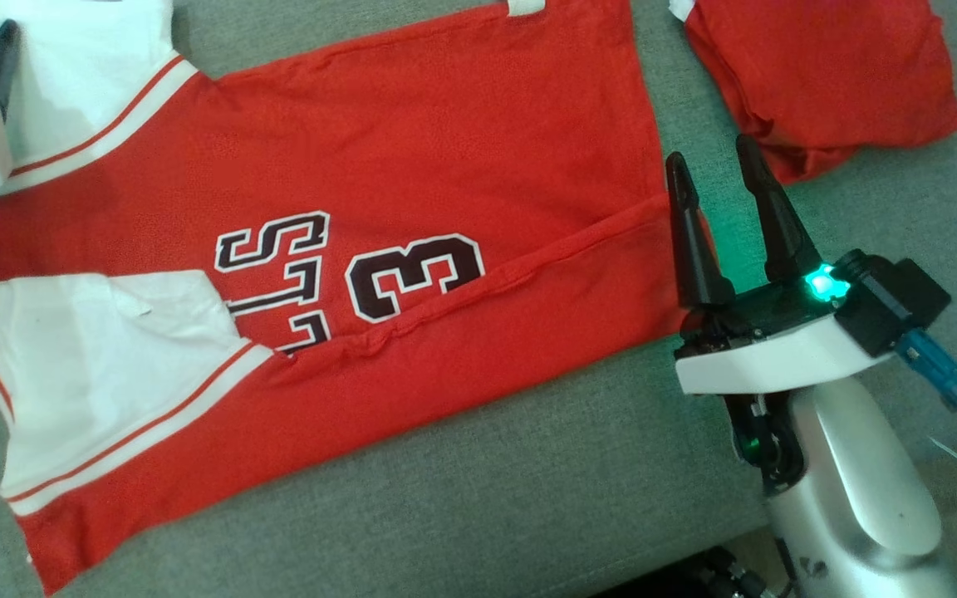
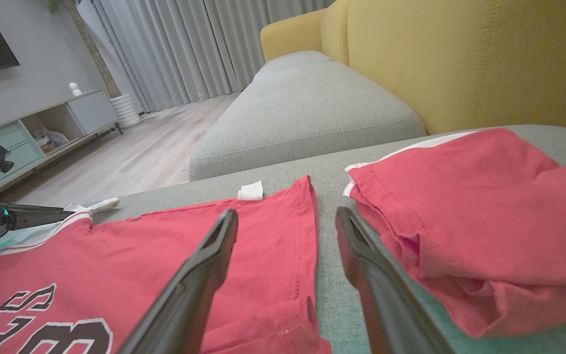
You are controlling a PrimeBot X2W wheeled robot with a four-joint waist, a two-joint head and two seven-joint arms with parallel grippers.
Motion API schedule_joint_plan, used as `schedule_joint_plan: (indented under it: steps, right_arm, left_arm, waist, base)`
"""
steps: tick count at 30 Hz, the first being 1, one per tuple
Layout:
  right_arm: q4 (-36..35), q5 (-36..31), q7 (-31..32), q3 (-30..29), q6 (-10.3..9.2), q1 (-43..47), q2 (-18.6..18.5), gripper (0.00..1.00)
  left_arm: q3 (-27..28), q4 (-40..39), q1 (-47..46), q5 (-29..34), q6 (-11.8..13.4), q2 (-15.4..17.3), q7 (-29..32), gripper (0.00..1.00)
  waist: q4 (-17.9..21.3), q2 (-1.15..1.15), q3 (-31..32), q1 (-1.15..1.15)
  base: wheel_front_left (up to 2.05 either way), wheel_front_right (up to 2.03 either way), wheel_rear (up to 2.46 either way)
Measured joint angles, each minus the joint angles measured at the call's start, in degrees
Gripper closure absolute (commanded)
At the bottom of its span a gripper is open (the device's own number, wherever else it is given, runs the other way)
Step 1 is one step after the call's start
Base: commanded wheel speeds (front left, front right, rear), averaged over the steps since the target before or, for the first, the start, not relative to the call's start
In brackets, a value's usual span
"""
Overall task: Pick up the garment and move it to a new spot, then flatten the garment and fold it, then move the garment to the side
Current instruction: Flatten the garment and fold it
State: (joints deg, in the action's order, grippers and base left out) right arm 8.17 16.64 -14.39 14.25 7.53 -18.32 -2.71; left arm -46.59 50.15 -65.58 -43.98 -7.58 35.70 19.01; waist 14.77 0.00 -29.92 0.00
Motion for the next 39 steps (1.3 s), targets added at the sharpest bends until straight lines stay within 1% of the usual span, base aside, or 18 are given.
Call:
schedule_joint_plan:
  steps: [1, 2, 3, 6, 10, 15, 19, 22, 24, 26, 30, 34, 38, 39]
  right_arm:
    - [0.0, 0.0, 0.0, 0.0, 0.0, 0.0, 0.0, 0.0]
    - [0.1, 0.0, 0.0, -0.1, 0.0, 0.0, 0.0, 0.0]
    - [0.3, 0.0, 0.0, -0.2, 0.0, 0.0, 0.0, 0.0]
    - [1.1, -0.3, 0.0, -1.1, 0.0, 0.0, 0.0, 0.0]
    - [2.9, -2.4, 0.0, -2.4, 0.0, -0.2, 0.0, 0.0]
    - [6.0, -6.3, 0.7, -5.6, 0.0, -2.4, 0.0, 0.0]
    - [6.3, -9.6, 5.2, -9.1, 0.0, -5.3, -0.2, 0.0]
    - [5.7, -10.5, 10.0, -10.3, 0.0, -7.5, -2.4, 0.0]
    - [5.4, -10.0, 13.5, -10.7, 0.0, -8.8, -4.9, 0.0]
    - [5.3, -9.0, 17.2, -10.6, 0.0, -10.1, -7.5, 0.0]
    - [6.3, -6.4, 23.4, -9.7, 0.0, -12.7, -11.4, 0.0]
    - [10.4, -3.2, 28.0, -8.3, 0.0, -15.2, -13.6, 0.0]
    - [16.9, -1.7, 30.2, -6.8, 0.0, -17.8, -15.5, 0.0]
    - [16.9, -1.7, 30.2, -6.8, 0.0, -17.8, -15.5, 0.0]
  left_arm:
    - [-0.2, 0.0, 0.0, -1.1, 0.0, -0.2, 0.5, 0.44]
    - [-0.5, -0.1, -0.1, -2.1, 0.0, -0.3, 1.0, 0.96]
    - [-1.2, -0.2, -0.2, -2.9, 0.0, -0.4, 1.2, 1.0]
    - [-3.3, -0.8, -0.2, -3.4, 0.0, -1.3, 0.3, 1.0]
    - [-4.9, -1.3, 0.1, -4.1, 0.0, -2.7, -4.5, 1.0]
    - [-7.0, -3.2, 0.1, -3.2, 0.0, -4.5, -13.3, 1.0]
    - [-7.5, -5.0, 0.4, -1.2, 0.0, -5.4, -20.0, 1.0]
    - [-7.9, -7.8, 1.1, 0.1, 0.9, -6.1, -24.0, 1.0]
    - [-8.3, -10.3, 2.5, 0.5, 1.9, -6.7, -25.8, 1.0]
    - [-8.9, -13.0, 4.5, 0.8, 3.1, -7.3, -27.1, 1.0]
    - [-9.7, -18.5, 8.7, 1.1, 5.2, -7.7, -28.1, 1.0]
    - [-10.6, -24.0, 11.5, 1.1, 7.4, -8.0, -28.7, 1.0]
    - [-11.4, -28.3, 12.5, 1.2, 8.2, -8.3, -28.6, 1.0]
    - [-11.4, -28.3, 12.5, 1.2, 8.2, -8.3, -28.6, 1.0]
  waist:
    - [-0.1, 0.0, 0.0, 0.0]
    - [-0.2, 0.0, 0.1, 0.0]
    - [-0.3, 0.0, 0.3, 0.0]
    - [-0.9, 0.0, 0.9, 0.0]
    - [-2.3, 0.0, 2.5, 0.0]
    - [-5.0, 0.0, 5.2, -0.01]
    - [-8.0, 0.0, 7.0, -0.01]
    - [-10.5, 0.0, 8.2, -0.01]
    - [-12.3, 0.0, 9.0, -0.01]
    - [-14.1, 0.0, 9.7, -0.01]
    - [-17.4, 0.0, 11.0, -0.01]
    - [-20.4, 0.0, 12.0, -0.01]
    - [-22.7, 0.0, 11.9, 0.0]
    - [-22.7, 0.0, 11.9, 0.0]
  base:
    - [0.0, 0.0, 0.0]
    - [0.0, 0.0, 0.0]
    - [0.0, 0.0, 0.0]
    - [0.0, 0.0, 0.0]
    - [0.0, 0.0, 0.0]
    - [0.0, 0.0, 0.0]
    - [0.0, 0.0, 0.0]
    - [0.0, 0.0, 0.0]
    - [0.0, 0.0, 0.0]
    - [0.0, 0.0, 0.0]
    - [0.0, 0.0, 0.0]
    - [0.0, 0.0, 0.0]
    - [0.0, 0.0, 0.0]
    - [0.0, 0.0, 0.0]
